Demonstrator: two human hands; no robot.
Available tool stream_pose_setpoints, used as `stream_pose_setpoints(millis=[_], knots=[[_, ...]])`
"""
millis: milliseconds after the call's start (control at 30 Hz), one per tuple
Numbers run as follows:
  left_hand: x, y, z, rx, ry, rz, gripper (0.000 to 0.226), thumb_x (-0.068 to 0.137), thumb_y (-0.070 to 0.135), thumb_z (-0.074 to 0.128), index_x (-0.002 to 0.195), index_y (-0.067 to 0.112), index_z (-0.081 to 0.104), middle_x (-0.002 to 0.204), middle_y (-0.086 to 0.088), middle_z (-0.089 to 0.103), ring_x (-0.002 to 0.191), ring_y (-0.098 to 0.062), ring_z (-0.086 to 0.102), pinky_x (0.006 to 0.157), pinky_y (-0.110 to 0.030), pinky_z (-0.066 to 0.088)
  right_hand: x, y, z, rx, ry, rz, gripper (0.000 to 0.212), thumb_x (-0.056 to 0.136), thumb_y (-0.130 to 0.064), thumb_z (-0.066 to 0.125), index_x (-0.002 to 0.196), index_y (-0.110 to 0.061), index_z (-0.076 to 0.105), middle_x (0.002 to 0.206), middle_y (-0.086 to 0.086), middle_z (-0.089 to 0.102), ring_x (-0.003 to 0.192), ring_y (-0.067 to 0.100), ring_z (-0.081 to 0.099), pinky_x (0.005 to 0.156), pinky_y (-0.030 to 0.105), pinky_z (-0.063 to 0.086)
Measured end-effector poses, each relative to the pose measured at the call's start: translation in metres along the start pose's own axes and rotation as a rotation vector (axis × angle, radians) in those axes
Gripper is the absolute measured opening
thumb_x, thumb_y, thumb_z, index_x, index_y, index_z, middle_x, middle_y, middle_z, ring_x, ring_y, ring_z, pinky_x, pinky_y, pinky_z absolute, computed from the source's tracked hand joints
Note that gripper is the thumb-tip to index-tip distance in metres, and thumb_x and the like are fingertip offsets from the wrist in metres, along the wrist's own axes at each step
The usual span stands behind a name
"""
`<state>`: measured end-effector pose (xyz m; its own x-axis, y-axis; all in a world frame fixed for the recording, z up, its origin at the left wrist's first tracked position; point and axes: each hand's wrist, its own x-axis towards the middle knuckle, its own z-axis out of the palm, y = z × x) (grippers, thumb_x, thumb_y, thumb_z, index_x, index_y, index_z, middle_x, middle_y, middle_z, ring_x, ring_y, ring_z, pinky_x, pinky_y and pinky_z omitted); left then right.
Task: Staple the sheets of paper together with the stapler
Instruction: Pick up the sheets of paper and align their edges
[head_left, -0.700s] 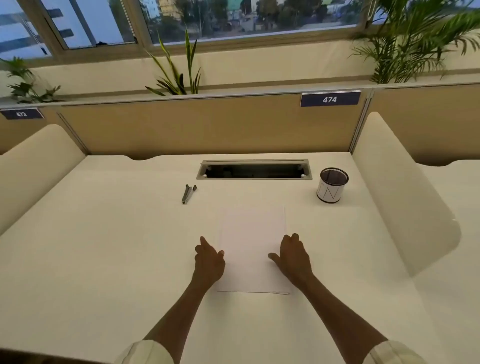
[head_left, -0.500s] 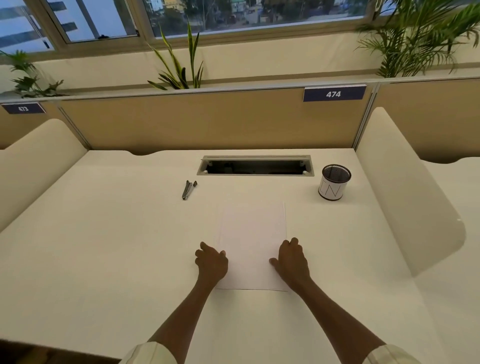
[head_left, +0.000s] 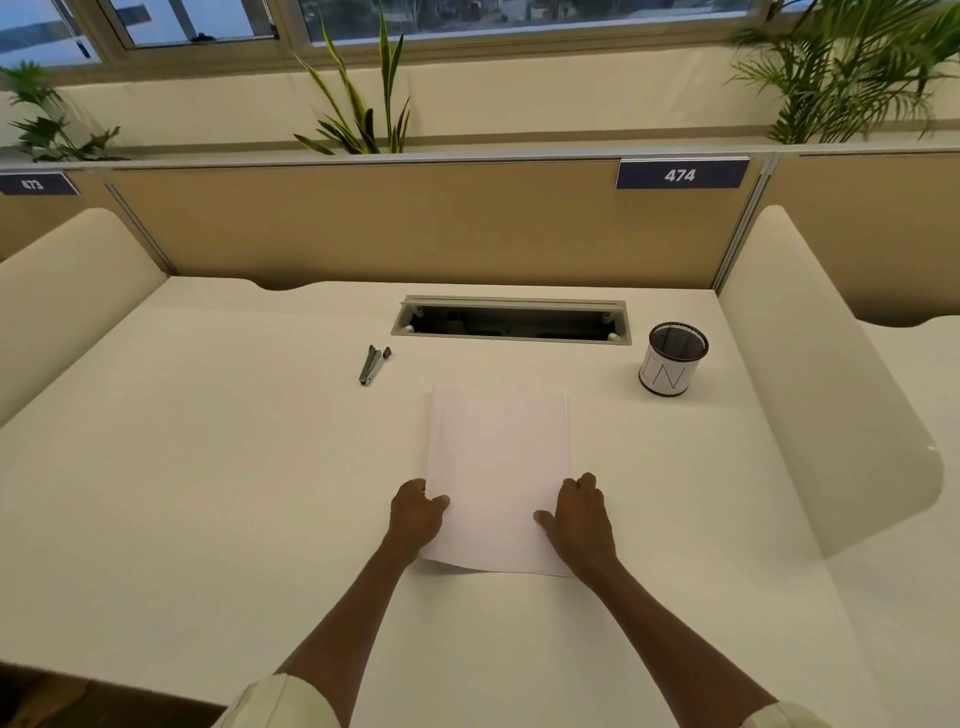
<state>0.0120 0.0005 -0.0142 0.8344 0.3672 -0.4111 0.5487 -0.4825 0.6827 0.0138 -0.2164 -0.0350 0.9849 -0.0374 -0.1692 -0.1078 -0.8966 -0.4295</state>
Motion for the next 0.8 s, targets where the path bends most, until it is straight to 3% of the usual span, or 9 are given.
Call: stream_pose_setpoints(millis=[100, 200, 333, 400, 467, 533, 600, 733, 800], knots=[[-0.006, 0.004, -0.003, -0.048, 0.034, 0.074, 0.025, 0.087, 0.011, 0.062, 0.111, 0.003, 0.063, 0.099, -0.002, 0.062, 0.094, -0.027, 0.060, 0.078, -0.027, 0.041, 0.006, 0.002, -0.004, 0.081, -0.001, 0.054, 0.053, 0.085, -0.036, 0.069, 0.118, -0.001, 0.049, 0.121, 0.014, 0.045, 0.106, 0.031, 0.052, 0.076, 0.034, 0.046], [-0.007, 0.005, -0.008, -0.153, 0.048, 0.107, 0.019, 0.088, 0.010, 0.060, 0.107, 0.010, 0.063, 0.099, -0.002, 0.066, 0.096, -0.029, 0.064, 0.079, -0.031, 0.046, 0.018, 0.005, -0.008, 0.233, 0.011, 0.127, 0.069, 0.082, -0.040, 0.072, 0.130, 0.001, 0.043, 0.127, 0.017, 0.046, 0.118, 0.035, 0.048, 0.090, 0.041, 0.045], [-0.007, 0.010, -0.021, -0.291, 0.016, 0.116, 0.020, 0.090, 0.012, 0.058, 0.110, 0.012, 0.063, 0.103, -0.001, 0.069, 0.096, -0.025, 0.065, 0.082, -0.034, 0.050, 0.037, 0.004, -0.020, 0.603, -0.030, 0.234, 0.089, 0.077, -0.045, 0.077, 0.142, -0.003, 0.036, 0.132, 0.014, 0.053, 0.121, 0.032, 0.052, 0.101, 0.041, 0.044], [-0.007, 0.013, -0.027, -0.325, -0.002, 0.127, 0.020, 0.090, 0.016, 0.059, 0.110, 0.014, 0.063, 0.104, 0.000, 0.071, 0.096, -0.022, 0.066, 0.083, -0.036, 0.051, 0.044, -0.001, -0.033, 0.901, -0.080, 0.260, 0.078, 0.076, -0.037, 0.080, 0.137, -0.004, 0.045, 0.124, 0.010, 0.062, 0.105, 0.025, 0.063, 0.088, 0.036, 0.053], [-0.006, 0.015, -0.033, -0.349, -0.015, 0.148, 0.022, 0.091, 0.017, 0.059, 0.112, 0.014, 0.062, 0.105, 0.001, 0.071, 0.096, -0.020, 0.067, 0.081, -0.034, 0.052, 0.048, -0.005, -0.047, 1.113, -0.126, 0.205, 0.049, 0.079, -0.024, 0.079, 0.121, -0.006, 0.062, 0.116, 0.011, 0.070, 0.091, 0.022, 0.070, 0.072, 0.030, 0.056], [-0.006, 0.019, -0.036, -0.356, -0.023, 0.185, 0.025, 0.091, 0.017, 0.059, 0.115, 0.014, 0.062, 0.107, 0.001, 0.071, 0.098, -0.018, 0.067, 0.079, -0.031, 0.052, 0.052, -0.009, -0.059, 1.238, -0.135, 0.143, 0.028, 0.080, -0.012, 0.077, 0.107, -0.010, 0.070, 0.114, 0.014, 0.072, 0.093, 0.028, 0.071, 0.075, 0.035, 0.058], [-0.005, 0.023, -0.038, -0.338, -0.019, 0.232, 0.027, 0.091, 0.016, 0.059, 0.117, 0.014, 0.061, 0.109, 0.001, 0.071, 0.100, -0.019, 0.067, 0.082, -0.032, 0.053, 0.053, -0.015, -0.069, 1.285, -0.105, 0.093, 0.025, 0.081, -0.006, 0.074, 0.106, -0.007, 0.070, 0.110, 0.014, 0.073, 0.094, 0.031, 0.070, 0.079, 0.036, 0.059], [-0.002, 0.040, -0.042, -0.331, 0.056, 0.317, 0.027, 0.086, 0.011, 0.063, 0.113, 0.016, 0.063, 0.107, -0.001, 0.072, 0.097, -0.020, 0.069, 0.086, -0.042, 0.055, 0.054, -0.028, -0.081, 1.219, 0.050, 0.009, 0.023, 0.085, -0.006, 0.071, 0.108, -0.005, 0.069, 0.100, 0.008, 0.074, 0.082, 0.018, 0.070, 0.066, 0.020, 0.057], [0.000, 0.053, -0.044, -0.341, 0.124, 0.348, 0.025, 0.084, 0.010, 0.065, 0.109, 0.015, 0.063, 0.102, -0.002, 0.072, 0.093, -0.022, 0.069, 0.082, -0.040, 0.056, 0.055, -0.033, -0.084, 1.202, 0.128, -0.021, 0.025, 0.085, -0.007, 0.071, 0.110, -0.004, 0.070, 0.102, 0.008, 0.074, 0.084, 0.018, 0.071, 0.074, 0.026, 0.057]])
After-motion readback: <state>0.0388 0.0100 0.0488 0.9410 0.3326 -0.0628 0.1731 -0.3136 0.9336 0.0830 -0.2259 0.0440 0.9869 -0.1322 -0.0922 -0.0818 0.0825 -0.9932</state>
